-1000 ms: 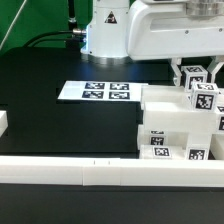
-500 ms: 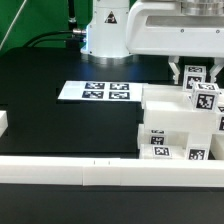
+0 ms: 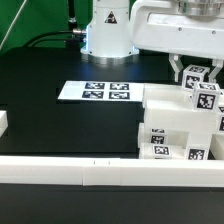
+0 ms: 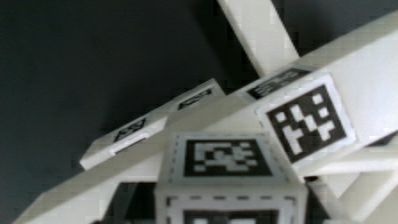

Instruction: Assemble chair

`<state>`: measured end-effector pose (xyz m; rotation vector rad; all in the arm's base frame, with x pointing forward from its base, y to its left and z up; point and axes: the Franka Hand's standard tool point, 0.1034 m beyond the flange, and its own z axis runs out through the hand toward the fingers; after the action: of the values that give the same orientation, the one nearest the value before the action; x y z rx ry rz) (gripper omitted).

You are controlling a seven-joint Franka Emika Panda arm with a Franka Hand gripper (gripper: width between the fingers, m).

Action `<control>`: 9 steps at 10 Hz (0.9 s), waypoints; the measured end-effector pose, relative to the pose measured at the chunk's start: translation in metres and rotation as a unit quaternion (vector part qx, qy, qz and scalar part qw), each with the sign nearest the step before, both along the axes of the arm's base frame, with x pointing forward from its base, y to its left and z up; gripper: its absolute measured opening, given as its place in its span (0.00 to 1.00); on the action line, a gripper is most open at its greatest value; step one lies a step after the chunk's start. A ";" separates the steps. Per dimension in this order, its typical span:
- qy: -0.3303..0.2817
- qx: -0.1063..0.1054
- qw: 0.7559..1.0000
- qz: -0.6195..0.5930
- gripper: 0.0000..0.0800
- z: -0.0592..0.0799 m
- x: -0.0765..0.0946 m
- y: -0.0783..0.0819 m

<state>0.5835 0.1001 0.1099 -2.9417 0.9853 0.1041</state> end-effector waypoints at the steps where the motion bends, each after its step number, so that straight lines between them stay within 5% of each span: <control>1: 0.002 -0.002 0.999 -0.036 0.34 0.000 0.000 0.000; 9: 0.021 0.013 0.969 -0.245 0.34 -0.001 -0.001 -0.004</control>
Offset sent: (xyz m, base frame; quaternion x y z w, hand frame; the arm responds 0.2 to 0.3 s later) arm 0.0000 0.0000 0.0000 0.0000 0.0000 0.1938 0.9810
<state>0.5821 0.0958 0.1089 -2.5856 1.6609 0.1613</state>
